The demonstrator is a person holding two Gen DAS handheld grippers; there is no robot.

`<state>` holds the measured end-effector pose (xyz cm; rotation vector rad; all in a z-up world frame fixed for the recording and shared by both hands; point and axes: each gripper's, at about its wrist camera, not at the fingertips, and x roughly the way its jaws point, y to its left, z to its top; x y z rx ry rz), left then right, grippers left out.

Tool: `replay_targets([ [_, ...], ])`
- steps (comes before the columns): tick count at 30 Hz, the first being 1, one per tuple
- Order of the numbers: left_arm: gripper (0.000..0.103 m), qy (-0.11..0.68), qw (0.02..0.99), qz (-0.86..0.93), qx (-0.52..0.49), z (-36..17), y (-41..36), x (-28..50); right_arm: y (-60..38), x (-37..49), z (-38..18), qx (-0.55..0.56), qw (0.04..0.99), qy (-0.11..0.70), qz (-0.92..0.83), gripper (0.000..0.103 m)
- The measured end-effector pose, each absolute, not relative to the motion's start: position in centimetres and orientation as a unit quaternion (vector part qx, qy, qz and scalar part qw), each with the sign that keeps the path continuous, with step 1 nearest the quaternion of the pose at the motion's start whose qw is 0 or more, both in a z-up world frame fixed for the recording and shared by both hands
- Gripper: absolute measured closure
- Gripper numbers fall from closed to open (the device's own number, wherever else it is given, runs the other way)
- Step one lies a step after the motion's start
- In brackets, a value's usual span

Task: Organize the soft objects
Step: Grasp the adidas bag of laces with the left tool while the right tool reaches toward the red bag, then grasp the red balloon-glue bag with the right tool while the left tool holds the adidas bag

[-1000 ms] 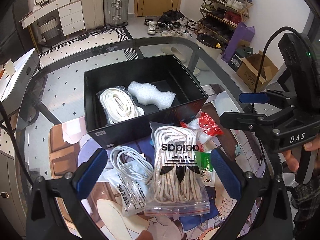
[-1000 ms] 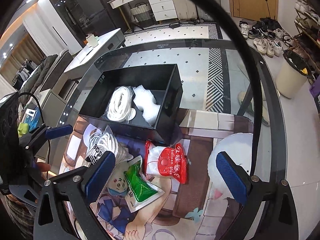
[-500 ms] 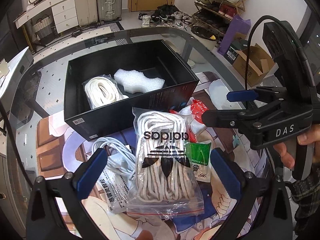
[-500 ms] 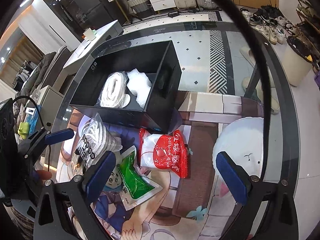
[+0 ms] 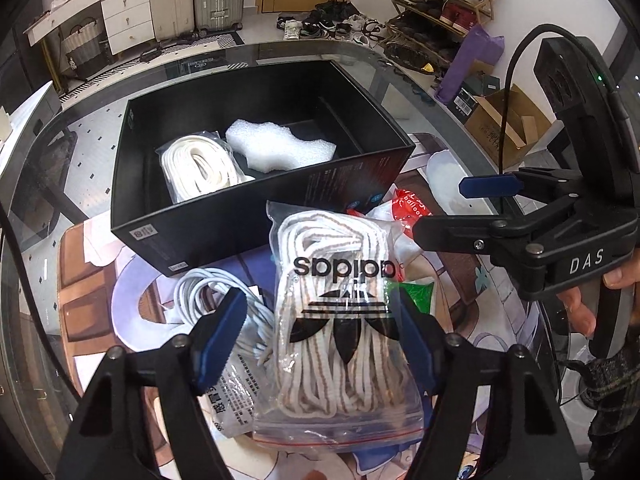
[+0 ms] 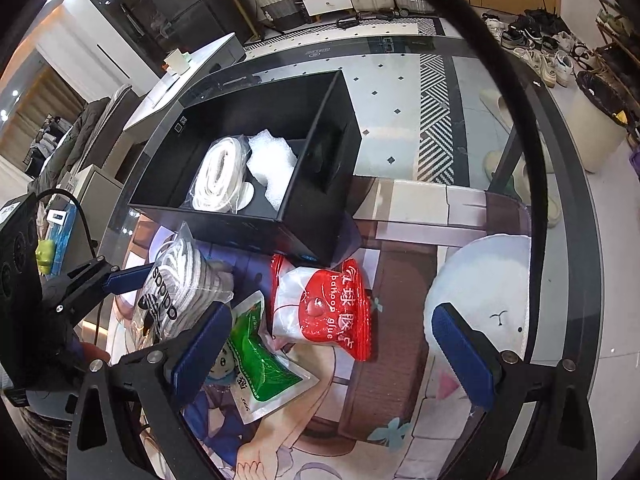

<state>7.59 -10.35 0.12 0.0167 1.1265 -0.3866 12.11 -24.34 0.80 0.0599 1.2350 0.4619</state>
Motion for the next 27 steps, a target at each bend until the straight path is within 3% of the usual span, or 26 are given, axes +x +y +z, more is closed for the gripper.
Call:
replay_targets([
  [5, 0.051, 0.531, 0.827, -0.185, 0.003, 0.1, -9.9, 7.7, -24.1, 12.2, 0.7, 0.025, 0.788, 0.576, 0.214, 0.001],
  [11, 0.06, 0.532, 0.826, -0.187, -0.005, 0.2, -9.3, 7.6, -23.5, 12.5, 0.5, 0.021, 0.784, 0.582, 0.215, 0.001],
  [27, 0.067, 0.526, 0.832, -0.178, -0.017, 1.0, -6.9, 7.0, -21.4, 14.3, -1.0, -0.013, 0.768, 0.609, 0.199, 0.001],
])
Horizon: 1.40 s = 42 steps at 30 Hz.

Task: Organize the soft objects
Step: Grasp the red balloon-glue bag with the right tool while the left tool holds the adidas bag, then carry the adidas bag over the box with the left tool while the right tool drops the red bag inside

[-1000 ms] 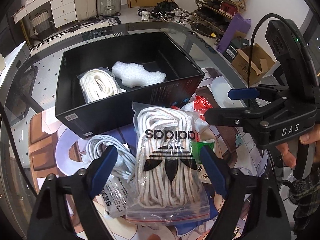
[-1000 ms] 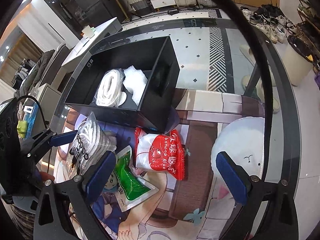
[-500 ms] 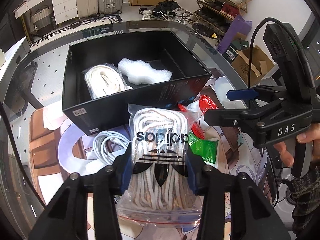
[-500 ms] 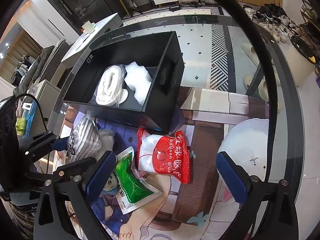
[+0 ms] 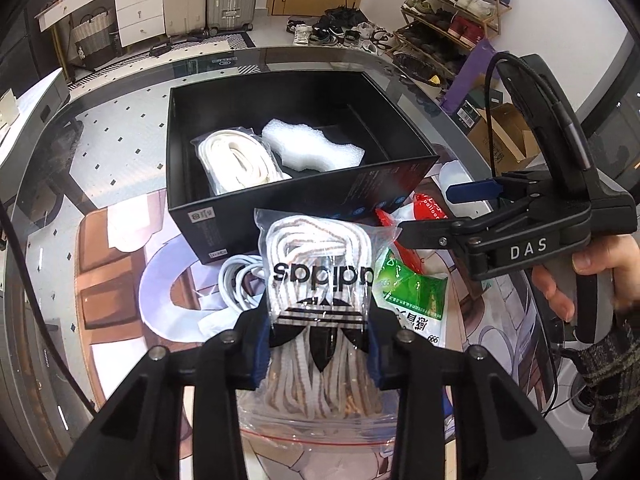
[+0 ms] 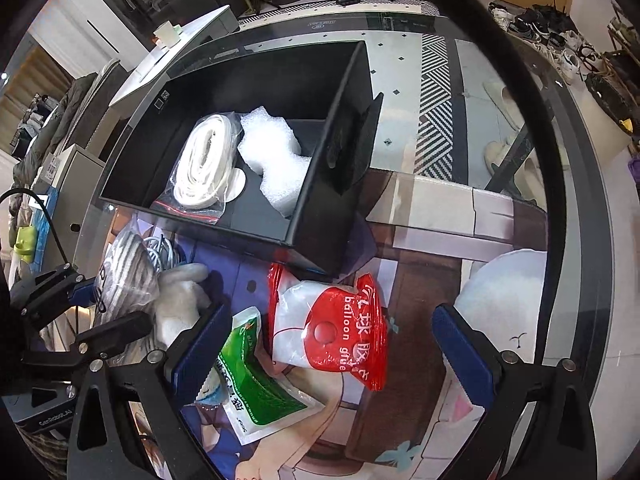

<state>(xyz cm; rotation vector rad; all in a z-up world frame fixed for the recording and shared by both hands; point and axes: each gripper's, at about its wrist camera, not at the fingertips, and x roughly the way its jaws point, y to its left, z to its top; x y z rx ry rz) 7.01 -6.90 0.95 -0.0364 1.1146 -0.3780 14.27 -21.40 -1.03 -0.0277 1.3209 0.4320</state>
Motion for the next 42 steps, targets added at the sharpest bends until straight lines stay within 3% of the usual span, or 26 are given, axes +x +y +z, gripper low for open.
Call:
replay_targets([
  [16, 0.067, 0.523, 0.832, -0.182, -0.025, 0.7, -6.0, 6.7, -20.2, 15.4, -2.2, -0.054, 0.764, 0.622, 0.163, 0.013],
  [27, 0.068, 0.519, 0.835, -0.183, -0.025, 0.7, -5.9, 6.5, -20.1, 14.1, -1.6, -0.095, 0.773, 0.612, 0.14, 0.051],
  [42, 0.068, 0.515, 0.839, -0.175, -0.02, 1.9, -6.0, 6.3, -20.9, 10.4, 2.4, -0.072, 0.788, 0.584, 0.182, 0.054],
])
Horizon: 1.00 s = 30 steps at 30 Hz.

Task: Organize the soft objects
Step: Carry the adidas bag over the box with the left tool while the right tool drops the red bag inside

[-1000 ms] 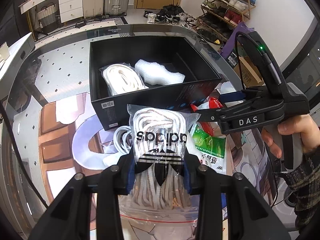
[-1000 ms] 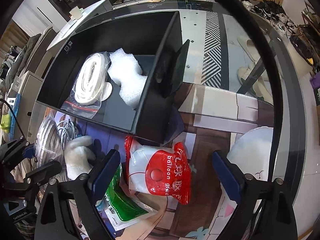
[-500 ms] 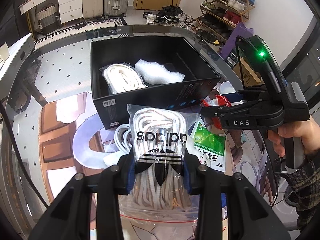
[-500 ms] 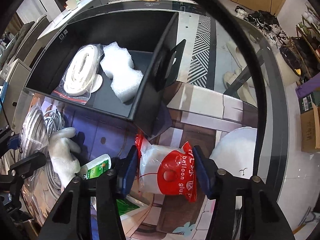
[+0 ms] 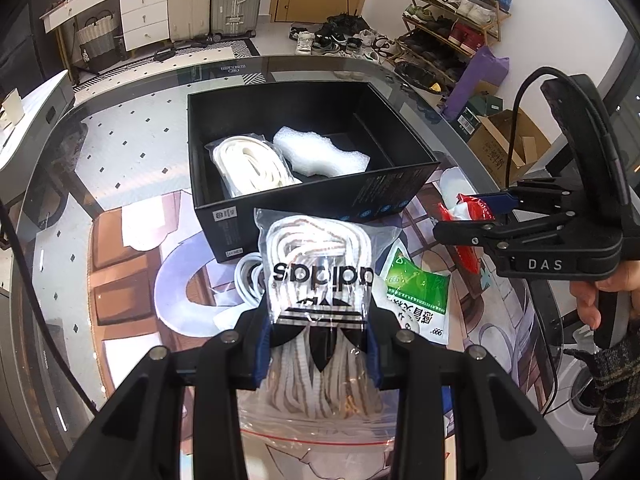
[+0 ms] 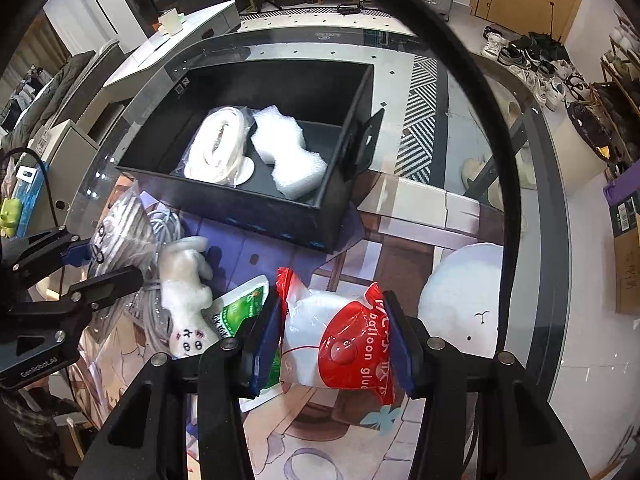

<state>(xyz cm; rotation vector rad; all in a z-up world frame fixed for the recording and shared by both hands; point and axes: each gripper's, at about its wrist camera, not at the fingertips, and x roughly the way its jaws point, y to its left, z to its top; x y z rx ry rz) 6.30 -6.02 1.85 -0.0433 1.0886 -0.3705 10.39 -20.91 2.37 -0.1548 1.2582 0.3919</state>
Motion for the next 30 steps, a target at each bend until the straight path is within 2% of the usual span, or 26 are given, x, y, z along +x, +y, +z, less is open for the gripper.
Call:
replay_targets([
  [12, 0.068, 0.501, 0.852, -0.154, -0.011, 3.4, -5.9, 6.3, -18.3, 8.1, 4.2, -0.064, 0.789, 0.566, 0.23, 0.054],
  [30, 0.068, 0.479, 0.869, -0.126, 0.001, 6.0, -4.6, 8.2, -18.4, 10.6, 8.4, -0.05, 0.811, 0.532, 0.237, 0.054],
])
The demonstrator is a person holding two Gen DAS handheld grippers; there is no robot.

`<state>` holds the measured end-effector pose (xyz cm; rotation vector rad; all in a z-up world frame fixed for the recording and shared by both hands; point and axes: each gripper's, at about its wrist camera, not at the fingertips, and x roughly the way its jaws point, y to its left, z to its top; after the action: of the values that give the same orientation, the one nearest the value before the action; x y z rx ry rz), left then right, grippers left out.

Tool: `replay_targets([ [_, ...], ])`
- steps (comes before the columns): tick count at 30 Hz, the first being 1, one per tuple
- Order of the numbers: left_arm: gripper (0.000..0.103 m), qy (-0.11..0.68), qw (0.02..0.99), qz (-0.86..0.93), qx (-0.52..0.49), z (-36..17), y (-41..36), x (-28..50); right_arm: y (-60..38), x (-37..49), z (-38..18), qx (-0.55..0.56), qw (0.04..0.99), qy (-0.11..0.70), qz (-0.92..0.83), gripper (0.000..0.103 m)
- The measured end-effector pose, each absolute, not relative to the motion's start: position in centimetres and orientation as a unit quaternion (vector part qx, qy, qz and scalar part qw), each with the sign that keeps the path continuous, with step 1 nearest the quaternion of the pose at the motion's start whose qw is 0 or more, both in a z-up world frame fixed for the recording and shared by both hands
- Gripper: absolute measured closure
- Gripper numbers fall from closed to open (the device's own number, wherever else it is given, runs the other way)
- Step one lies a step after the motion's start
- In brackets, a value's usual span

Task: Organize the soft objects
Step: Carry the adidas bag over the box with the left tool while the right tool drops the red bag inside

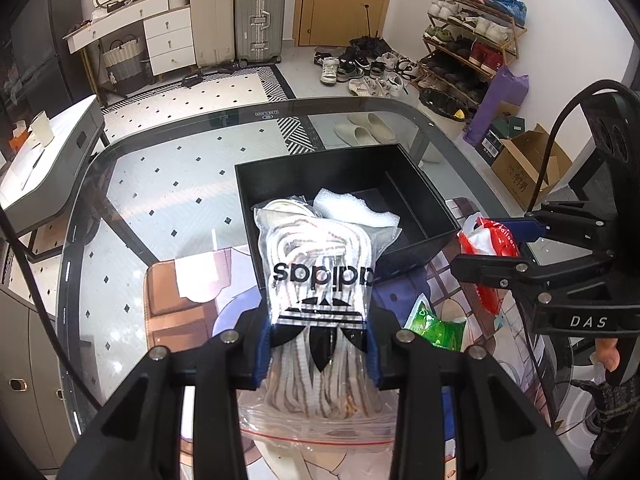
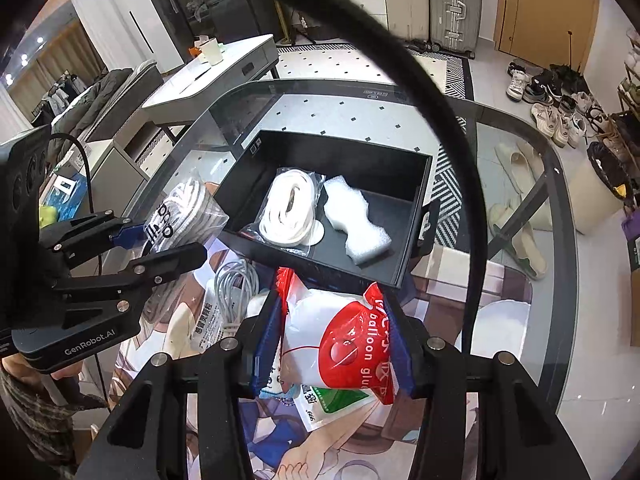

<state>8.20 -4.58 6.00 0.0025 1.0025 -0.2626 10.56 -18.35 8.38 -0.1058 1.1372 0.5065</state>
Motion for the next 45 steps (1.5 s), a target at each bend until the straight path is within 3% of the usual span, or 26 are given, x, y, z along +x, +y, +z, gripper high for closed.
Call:
replay_targets([
  [23, 0.068, 0.456, 0.882, -0.122, 0.011, 8.9, -4.9, 11.7, -18.9, 14.3, 12.9, -0.015, 0.834, 0.494, 0.244, 0.054],
  [45, 0.068, 0.482, 0.868, -0.12, -0.003, 6.2, -5.2, 18.1, -16.7, 20.6, 10.6, -0.004, 0.818, 0.514, 0.259, 0.054],
])
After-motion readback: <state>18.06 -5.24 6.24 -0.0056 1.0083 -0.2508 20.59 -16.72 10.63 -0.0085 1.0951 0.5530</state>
